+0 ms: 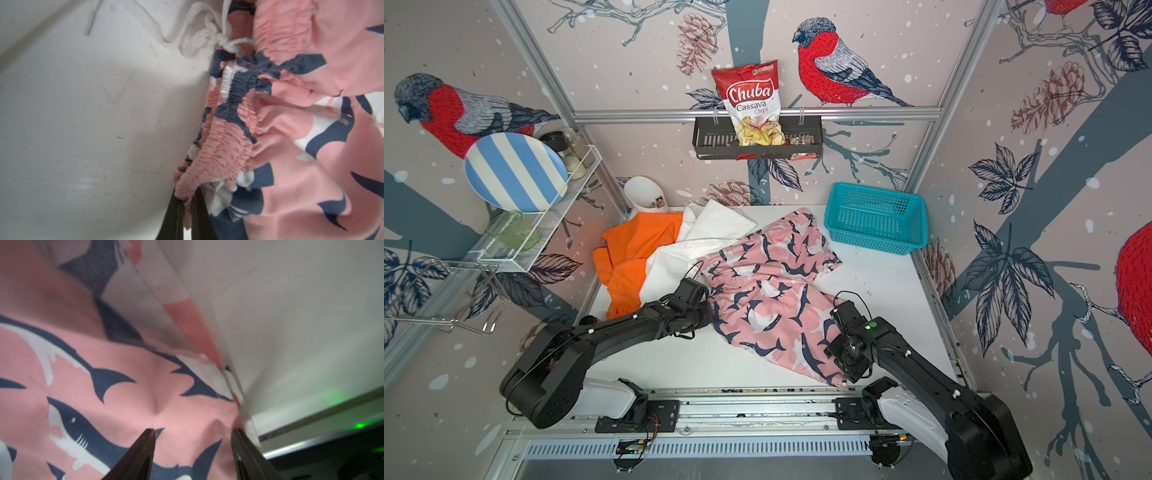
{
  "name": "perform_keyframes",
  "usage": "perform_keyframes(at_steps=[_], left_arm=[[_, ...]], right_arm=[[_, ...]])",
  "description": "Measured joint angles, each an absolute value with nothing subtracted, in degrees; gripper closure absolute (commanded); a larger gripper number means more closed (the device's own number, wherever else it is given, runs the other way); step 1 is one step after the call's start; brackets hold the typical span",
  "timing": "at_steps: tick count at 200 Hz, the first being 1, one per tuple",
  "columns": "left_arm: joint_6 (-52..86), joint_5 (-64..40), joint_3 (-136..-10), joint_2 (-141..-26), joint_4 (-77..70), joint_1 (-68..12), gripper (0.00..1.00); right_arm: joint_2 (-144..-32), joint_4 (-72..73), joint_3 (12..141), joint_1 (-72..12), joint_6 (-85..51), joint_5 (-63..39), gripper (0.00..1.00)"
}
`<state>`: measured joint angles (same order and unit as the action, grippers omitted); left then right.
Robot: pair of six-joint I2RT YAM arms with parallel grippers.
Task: Roll up the shorts
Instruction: Fold the shorts at the center of the board.
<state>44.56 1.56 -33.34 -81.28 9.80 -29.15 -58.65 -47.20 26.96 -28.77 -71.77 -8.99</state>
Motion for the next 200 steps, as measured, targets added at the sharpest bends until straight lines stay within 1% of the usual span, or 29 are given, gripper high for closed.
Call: perform_keyframes(at_steps=[5, 33, 51, 82, 97, 104, 129, 157, 178, 200], left_arm=[[44.56, 1.28, -33.26, -81.28, 9.5, -28.88, 1.0], [44.58, -1.65, -30.57, -79.77, 5.89, -26.22, 1.0], [44.64, -3.64, -27.77, -78.04, 2.9, -23.49, 1.0], [46.39, -6.22, -23.77, -76.58, -3.11, -21.06, 1.0], [47.07, -6.74, -22.52, -76.49, -5.85, -20.88, 1.0], [47.81, -6.96, -22.11, -76.34, -6.61, -20.82, 1.0], [48.23, -6.96, -21.06, -74.87, -7.68, -20.8, 1.0], [48.25, -6.79, -21.04, -73.91, -6.44, -20.8, 1.0], [48.23, -6.85, -21.08, -74.26, -6.39, -20.8, 1.0], [48.21, -6.96, -21.28, -74.56, -6.42, -20.8, 1.0]], right_arm=[[-60.64, -45.36, 26.98, -28.27, -71.61, -9.1, 0.37], [-69.91, -45.8, 30.22, -24.12, -69.65, -11.09, 0.37], [-77.36, -46.72, 34.3, -21.08, -65.34, -13.41, 0.37], [-94.06, -47.24, 48.97, -18.55, -57.08, -15.2, 0.37], [-98.78, -46.76, 55.64, -17.76, -54.17, -14.09, 0.35], [-99.88, -45.21, 58.3, -17.63, -52.42, -12.05, 0.34], [-98.17, -34.3, 61.56, -17.52, -47.11, -1.3, 0.28], [-87.68, -35.2, 57.71, -17.61, -44.99, 7.79, 0.25], [-79.5, -37.5, 52.12, -17.63, -45.23, 10.7, 0.25], [-73.6, -38.5, 47.11, -16.75, -47.05, 10.09, 0.25]])
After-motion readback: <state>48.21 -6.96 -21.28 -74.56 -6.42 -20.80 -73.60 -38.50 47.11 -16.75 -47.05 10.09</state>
